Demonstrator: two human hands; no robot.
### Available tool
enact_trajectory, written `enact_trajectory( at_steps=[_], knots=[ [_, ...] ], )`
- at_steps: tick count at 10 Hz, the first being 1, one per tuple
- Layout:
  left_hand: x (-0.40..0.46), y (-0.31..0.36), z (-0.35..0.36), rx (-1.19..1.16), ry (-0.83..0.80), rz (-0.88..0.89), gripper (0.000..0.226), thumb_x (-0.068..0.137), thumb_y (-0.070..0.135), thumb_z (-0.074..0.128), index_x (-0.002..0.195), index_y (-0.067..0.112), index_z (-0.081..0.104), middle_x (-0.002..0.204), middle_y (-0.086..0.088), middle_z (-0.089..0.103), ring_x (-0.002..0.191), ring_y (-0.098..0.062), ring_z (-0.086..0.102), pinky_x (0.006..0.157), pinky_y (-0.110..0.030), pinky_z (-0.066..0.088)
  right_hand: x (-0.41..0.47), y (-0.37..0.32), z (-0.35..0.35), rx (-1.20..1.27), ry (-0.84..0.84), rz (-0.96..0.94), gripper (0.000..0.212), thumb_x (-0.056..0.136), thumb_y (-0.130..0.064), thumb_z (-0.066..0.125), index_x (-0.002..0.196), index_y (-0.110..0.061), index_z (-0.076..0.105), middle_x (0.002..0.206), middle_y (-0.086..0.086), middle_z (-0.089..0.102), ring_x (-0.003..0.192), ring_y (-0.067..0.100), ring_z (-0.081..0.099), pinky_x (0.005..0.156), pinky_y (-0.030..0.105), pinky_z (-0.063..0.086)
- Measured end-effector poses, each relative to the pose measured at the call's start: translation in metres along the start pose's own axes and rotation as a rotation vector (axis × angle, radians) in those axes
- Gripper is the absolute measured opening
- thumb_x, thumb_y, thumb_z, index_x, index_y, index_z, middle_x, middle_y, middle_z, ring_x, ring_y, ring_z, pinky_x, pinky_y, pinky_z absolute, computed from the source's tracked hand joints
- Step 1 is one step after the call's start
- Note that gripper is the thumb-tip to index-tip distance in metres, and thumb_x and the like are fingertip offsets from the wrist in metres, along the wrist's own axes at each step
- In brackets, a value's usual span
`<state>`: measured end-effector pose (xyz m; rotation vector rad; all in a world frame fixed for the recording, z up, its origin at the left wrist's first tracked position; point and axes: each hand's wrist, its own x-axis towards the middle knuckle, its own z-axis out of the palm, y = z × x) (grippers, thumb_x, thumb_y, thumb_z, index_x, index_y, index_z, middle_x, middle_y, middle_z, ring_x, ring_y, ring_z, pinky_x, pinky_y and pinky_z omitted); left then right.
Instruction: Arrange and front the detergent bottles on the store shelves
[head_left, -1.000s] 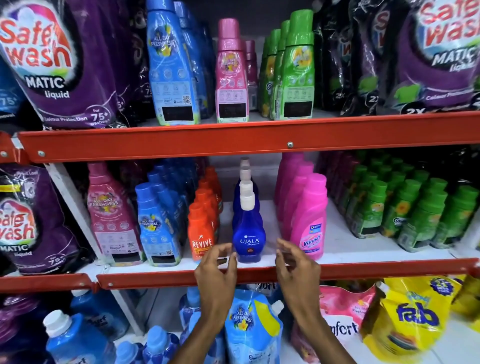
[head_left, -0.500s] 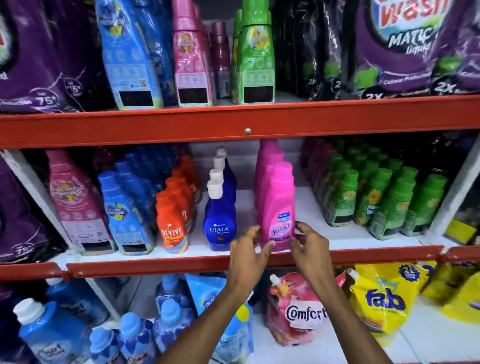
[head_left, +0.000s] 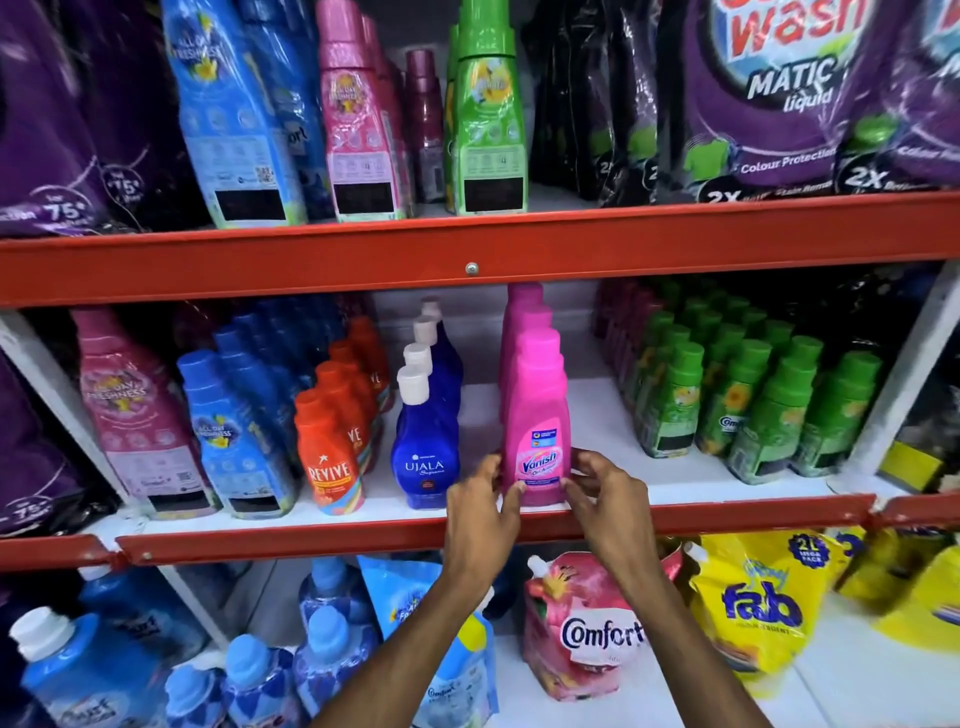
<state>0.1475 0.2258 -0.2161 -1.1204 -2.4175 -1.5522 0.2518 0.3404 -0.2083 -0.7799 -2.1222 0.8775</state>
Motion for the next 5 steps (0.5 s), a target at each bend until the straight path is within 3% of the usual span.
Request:
enact_trajectory(
  at_steps=[1,2,5],
  knots=[
    [0.0002,-0.0014,-0.0001,-0.007,-0.004,-0.009,0.035,0.093,0.018,0.069,0.127,0.013,0.061,0.111,-0.004,0.078,0.099,-0.015,0.073,0.090,-0.040,0.061,-0.0006,0.0000,0.0003,0.012,-0.010,0.022,0.037,0.091,-0.011,0.070,0.128,-0.012,0.065,0.115,0.001,0.076,0.093,0.003,0.068,0.077,0.002,0.047],
    [0.0014,-0.0040,0.0001,-0.005,-0.009,-0.005,0.036,0.093,0.020,0.070,0.128,0.013,0.061,0.112,-0.004,0.078,0.099,-0.016,0.073,0.090,-0.039,0.061,-0.0007,-0.0011,0.0017,0.020,-0.009,0.030,0.037,0.092,-0.011,0.069,0.128,-0.011,0.064,0.117,0.003,0.075,0.100,0.012,0.072,0.085,0.020,0.054],
    [0.0040,-0.0022,-0.0021,0.001,-0.037,-0.003,0.042,0.092,0.028,0.072,0.130,0.013,0.060,0.114,-0.004,0.077,0.101,-0.016,0.073,0.091,-0.040,0.061,-0.0014,-0.0044,0.0012,0.022,-0.017,0.072,0.038,0.092,-0.009,0.068,0.130,-0.012,0.063,0.119,0.005,0.075,0.102,0.015,0.072,0.086,0.022,0.052]
  ],
)
